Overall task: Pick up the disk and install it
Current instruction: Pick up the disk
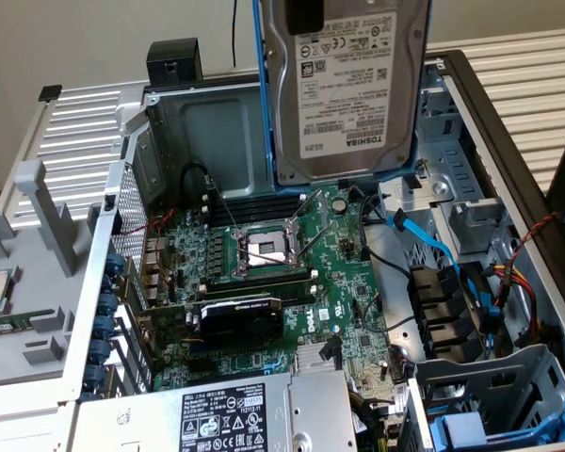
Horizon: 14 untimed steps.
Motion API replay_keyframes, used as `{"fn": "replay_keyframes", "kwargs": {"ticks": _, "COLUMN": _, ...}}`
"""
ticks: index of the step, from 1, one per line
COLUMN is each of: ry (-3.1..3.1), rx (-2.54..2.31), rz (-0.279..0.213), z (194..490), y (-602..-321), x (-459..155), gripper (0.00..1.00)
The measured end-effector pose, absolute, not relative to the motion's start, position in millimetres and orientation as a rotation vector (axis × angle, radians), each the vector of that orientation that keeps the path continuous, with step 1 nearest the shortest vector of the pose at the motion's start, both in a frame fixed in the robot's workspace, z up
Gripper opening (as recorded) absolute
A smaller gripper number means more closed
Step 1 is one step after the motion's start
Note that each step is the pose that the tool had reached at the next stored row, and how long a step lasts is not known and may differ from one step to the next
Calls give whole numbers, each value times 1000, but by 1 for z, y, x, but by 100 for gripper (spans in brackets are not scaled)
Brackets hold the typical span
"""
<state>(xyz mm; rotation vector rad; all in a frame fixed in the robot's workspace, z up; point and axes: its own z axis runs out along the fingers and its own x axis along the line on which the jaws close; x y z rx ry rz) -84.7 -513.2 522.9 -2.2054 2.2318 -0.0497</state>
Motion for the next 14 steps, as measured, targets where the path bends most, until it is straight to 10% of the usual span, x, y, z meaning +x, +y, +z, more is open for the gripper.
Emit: {"fn": "replay_keyframes", "kwargs": {"ticks": 14, "ry": 2235, "rx": -2209, "rz": -44, "z": 523, "y": -553, "x": -45, "gripper": 37}}
